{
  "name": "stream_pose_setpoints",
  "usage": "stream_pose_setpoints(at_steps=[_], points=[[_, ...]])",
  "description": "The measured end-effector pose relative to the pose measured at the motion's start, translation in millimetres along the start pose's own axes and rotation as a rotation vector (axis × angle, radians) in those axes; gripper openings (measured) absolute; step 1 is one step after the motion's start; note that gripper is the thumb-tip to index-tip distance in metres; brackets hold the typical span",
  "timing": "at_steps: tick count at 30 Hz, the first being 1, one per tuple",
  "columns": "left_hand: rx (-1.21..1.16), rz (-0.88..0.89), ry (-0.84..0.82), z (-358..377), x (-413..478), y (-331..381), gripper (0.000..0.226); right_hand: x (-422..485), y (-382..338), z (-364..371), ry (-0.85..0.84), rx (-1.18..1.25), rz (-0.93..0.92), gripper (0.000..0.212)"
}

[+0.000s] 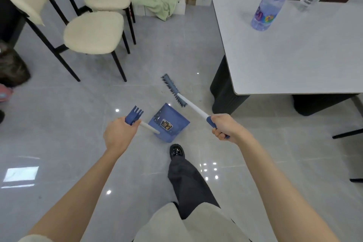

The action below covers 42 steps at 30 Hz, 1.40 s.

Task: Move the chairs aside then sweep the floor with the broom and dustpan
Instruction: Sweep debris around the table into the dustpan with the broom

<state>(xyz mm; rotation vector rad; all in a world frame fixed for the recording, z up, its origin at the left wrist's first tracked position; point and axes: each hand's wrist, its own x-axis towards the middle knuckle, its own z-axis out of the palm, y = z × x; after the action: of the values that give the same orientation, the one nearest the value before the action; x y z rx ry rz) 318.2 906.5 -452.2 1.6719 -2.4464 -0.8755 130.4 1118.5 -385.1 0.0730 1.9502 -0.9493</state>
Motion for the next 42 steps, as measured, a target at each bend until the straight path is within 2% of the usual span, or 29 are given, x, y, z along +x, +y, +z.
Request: stream_pose_setpoints(at_steps=[14, 23, 29, 34, 42], points=[[-0.064, -0.015, 0.050, -50, 247, 143, 0.045, 173, -268, -25, -0.025, 0.020, 0.022, 0.023], [-0.098, 0.096, 0.075, -73, 415, 215, 0.040, 278, -389, -24, 0.001, 0.142, -0.038, 0.027], [-0.047, 0.154, 0.046, -72, 549, 273, 0.036, 355, -482, -19, 0.087, 0.229, -0.078, 0.038], [0.003, 0.262, -0.030, -85, 665, 344, 0.039, 410, -566, -31, 0.184, 0.304, -0.069, 0.037], [0.067, 0.414, -0.129, -69, 793, 457, 0.039, 496, -645, -75, 0.329, 0.397, -0.018, 0.035]])
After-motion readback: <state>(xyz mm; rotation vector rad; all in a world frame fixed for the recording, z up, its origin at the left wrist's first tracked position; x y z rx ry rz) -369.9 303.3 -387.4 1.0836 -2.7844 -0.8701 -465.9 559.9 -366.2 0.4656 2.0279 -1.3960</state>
